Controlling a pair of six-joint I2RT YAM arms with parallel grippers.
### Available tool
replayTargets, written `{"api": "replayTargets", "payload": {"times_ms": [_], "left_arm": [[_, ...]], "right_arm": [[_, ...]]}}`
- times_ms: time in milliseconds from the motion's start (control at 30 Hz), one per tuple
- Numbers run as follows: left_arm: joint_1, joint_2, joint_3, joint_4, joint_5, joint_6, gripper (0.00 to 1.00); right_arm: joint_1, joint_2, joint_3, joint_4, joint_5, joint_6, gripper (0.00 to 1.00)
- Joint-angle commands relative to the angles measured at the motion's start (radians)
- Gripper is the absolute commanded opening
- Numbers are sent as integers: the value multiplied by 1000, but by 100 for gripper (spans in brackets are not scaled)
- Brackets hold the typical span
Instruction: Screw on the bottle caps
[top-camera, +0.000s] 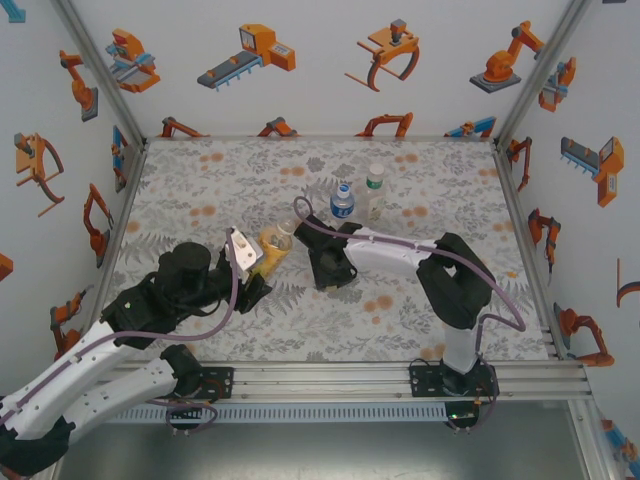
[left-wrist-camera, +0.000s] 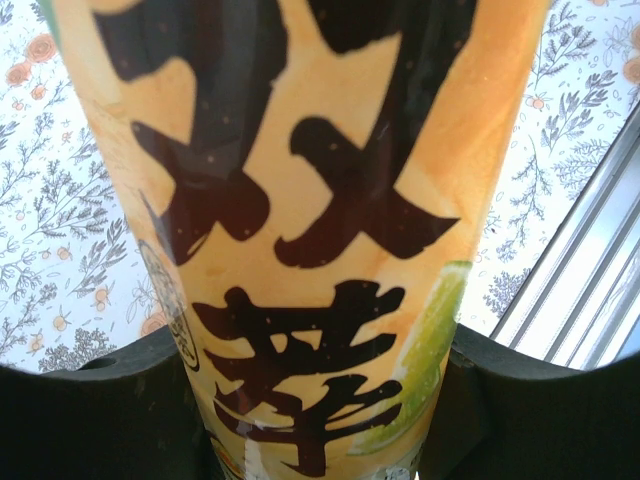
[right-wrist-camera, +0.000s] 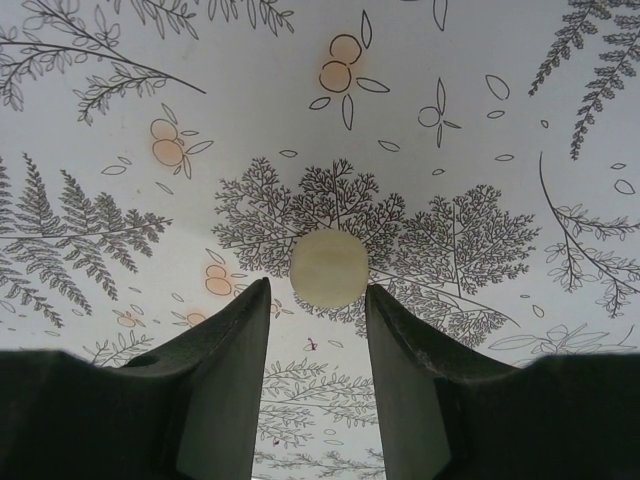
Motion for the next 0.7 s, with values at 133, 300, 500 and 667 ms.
{"api": "replayTargets", "payload": {"times_ms": [133,300,500,667], "left_arm": [[10,-8,-12,-1,-2,-14,0],[10,-9,-15,1,0,-14,0],[13,-9,-15,0,-3,-12,0],[15,-6,-18,2,0,-12,0]], "right_arm": [[-14,8,1,24,-29,0,40],[-16,12,-5,40,-25,-2,39],[-20,22,-4,42,-46,-1,37],[-19,25,-6,37,-49,3,37]]}}
